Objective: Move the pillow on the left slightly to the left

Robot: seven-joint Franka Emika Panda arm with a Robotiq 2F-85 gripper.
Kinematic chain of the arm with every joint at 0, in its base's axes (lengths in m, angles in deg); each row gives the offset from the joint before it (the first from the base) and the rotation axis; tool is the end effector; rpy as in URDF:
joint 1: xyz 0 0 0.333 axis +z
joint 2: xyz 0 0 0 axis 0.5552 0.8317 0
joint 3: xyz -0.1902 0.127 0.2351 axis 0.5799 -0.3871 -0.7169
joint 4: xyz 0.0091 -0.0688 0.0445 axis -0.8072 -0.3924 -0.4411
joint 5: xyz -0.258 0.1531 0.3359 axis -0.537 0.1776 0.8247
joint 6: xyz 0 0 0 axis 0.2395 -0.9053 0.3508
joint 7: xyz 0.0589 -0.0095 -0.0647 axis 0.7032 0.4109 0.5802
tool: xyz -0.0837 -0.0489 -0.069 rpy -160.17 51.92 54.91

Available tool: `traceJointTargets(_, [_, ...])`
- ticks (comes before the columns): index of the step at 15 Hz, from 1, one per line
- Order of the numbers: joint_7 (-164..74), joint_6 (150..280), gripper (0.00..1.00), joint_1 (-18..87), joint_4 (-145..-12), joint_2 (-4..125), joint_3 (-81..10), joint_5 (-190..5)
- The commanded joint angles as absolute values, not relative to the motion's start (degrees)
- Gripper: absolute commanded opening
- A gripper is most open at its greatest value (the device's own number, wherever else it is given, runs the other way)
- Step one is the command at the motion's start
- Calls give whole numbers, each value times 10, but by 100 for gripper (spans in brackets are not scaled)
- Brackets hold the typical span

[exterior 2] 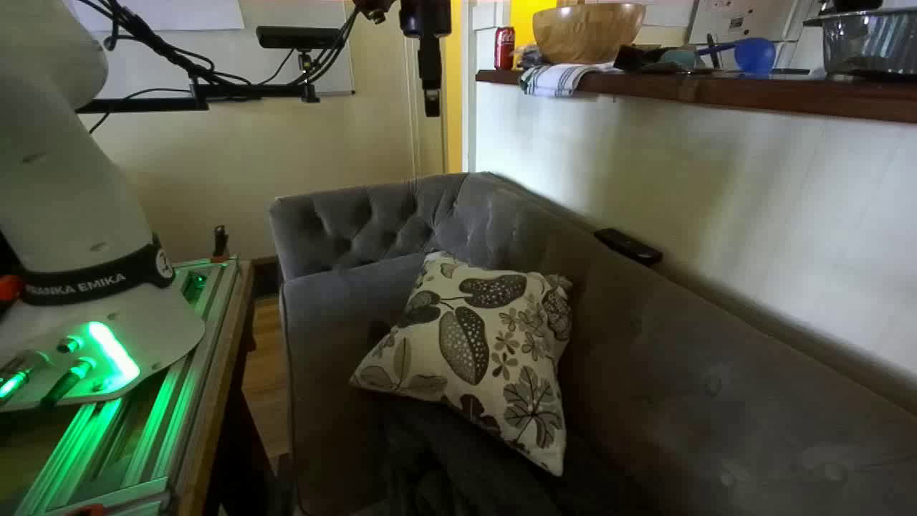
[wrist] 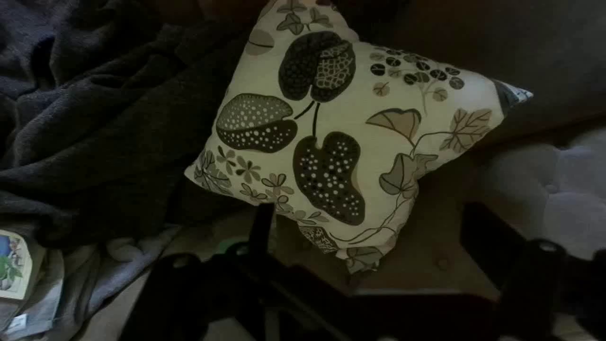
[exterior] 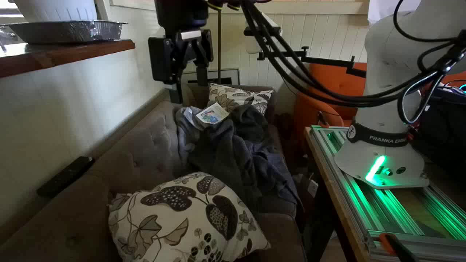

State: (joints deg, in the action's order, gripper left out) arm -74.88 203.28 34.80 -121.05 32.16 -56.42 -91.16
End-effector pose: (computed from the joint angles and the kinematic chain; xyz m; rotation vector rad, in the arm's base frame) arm 0.4931 0.1607 0.3779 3.0362 -0.4193 0.0568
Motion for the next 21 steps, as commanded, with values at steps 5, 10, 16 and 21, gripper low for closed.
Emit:
traceJointTargets(5, [-752, 2032, 100, 367, -1210, 323, -546, -916])
traceJointTargets(10, [-783, 2093, 100, 335, -1180, 414, -488, -891])
traceJointTargets(16, [-746, 2206, 100, 317, -1158, 566, -404, -768])
traceJointTargets(21, [-649, 2294, 100, 262, -1155, 681, -397, -567])
